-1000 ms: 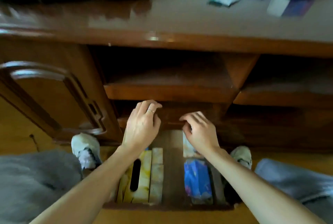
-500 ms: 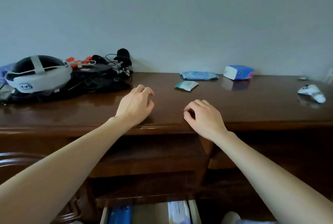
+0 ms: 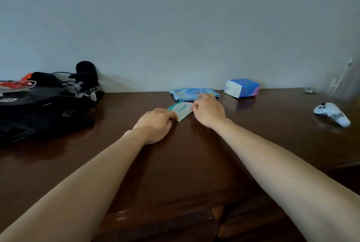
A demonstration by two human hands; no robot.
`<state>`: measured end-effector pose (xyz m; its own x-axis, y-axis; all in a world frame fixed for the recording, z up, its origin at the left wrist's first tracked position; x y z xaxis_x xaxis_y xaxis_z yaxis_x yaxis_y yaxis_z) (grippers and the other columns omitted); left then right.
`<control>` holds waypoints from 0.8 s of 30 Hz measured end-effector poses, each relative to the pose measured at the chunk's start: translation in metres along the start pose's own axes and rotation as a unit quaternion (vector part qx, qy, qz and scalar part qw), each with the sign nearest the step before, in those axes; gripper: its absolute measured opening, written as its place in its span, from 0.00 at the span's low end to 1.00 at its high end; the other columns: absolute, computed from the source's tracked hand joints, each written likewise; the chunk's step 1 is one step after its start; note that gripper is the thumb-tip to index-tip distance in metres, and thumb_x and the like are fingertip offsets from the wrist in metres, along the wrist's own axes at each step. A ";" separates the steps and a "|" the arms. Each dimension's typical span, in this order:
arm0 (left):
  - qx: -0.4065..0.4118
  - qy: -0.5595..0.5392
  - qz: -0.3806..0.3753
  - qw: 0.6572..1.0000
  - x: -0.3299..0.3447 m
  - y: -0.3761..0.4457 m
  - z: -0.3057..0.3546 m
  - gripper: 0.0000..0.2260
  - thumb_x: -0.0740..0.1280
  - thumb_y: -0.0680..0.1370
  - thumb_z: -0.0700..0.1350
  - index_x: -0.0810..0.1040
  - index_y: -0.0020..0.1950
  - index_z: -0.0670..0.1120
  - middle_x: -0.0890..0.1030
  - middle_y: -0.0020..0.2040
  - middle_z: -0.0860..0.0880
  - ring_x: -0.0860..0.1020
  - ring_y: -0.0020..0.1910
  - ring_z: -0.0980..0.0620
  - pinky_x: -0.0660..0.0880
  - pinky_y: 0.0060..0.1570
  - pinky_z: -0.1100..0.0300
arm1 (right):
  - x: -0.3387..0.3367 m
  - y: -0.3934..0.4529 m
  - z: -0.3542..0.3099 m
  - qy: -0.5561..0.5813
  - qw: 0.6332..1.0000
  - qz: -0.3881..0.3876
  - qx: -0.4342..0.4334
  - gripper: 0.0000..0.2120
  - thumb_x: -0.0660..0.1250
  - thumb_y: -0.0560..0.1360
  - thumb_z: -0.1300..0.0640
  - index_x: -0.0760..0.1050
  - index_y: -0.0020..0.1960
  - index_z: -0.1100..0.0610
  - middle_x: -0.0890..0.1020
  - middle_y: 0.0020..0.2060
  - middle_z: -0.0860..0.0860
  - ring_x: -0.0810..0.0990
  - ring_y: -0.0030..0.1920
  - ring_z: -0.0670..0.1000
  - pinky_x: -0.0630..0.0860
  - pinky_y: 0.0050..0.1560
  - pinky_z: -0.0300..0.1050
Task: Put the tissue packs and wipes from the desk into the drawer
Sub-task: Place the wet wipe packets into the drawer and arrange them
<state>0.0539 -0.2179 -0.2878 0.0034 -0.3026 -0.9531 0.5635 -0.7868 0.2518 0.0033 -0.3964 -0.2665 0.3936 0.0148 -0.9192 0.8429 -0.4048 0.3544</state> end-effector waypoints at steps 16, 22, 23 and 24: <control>-0.097 0.070 0.112 0.986 -0.017 -0.016 -0.023 0.24 0.58 0.76 0.63 0.85 0.58 0.51 0.76 0.53 0.49 0.72 0.58 0.48 0.68 0.45 0.55 | 0.042 0.028 -0.026 -0.030 0.990 -0.136 -0.013 0.26 0.45 0.81 0.45 0.77 0.62 0.55 0.77 0.68 0.57 0.72 0.69 0.58 0.55 0.77 0.58; -0.121 0.014 0.024 0.992 -0.031 -0.103 -0.003 0.31 0.55 0.74 0.72 0.77 0.63 0.51 0.79 0.65 0.51 0.76 0.62 0.48 0.75 0.57 0.51 | -0.006 -0.078 -0.048 0.028 0.994 -0.073 -0.082 0.18 0.60 0.81 0.48 0.79 0.68 0.47 0.80 0.67 0.52 0.71 0.70 0.57 0.59 0.74 0.50; -0.118 0.011 0.019 0.993 -0.035 -0.122 0.006 0.34 0.53 0.72 0.75 0.76 0.63 0.51 0.80 0.62 0.52 0.78 0.59 0.49 0.75 0.56 0.50 | -0.013 -0.096 -0.051 0.058 0.993 -0.054 -0.085 0.16 0.64 0.80 0.48 0.80 0.66 0.46 0.82 0.64 0.49 0.73 0.69 0.55 0.65 0.69 0.48; -0.108 0.012 0.026 0.994 -0.039 -0.141 0.016 0.37 0.51 0.71 0.78 0.75 0.62 0.51 0.80 0.59 0.53 0.78 0.58 0.49 0.75 0.56 0.50 | -0.021 -0.115 -0.053 0.095 0.992 -0.037 -0.076 0.14 0.68 0.78 0.49 0.83 0.63 0.45 0.84 0.60 0.47 0.76 0.66 0.52 0.70 0.62 0.44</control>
<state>-0.0390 -0.1041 -0.2832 0.0551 -0.3256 -0.9439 0.7268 -0.6351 0.2615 -0.0823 -0.3012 -0.2792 0.3786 0.2181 -0.8995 0.9120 -0.2536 0.3223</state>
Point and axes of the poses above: each hand's wrist, its own y-axis towards the middle knuckle, its own x-axis out of the palm, z = x × y, the point moved 6 cm from there along y, towards the middle knuckle
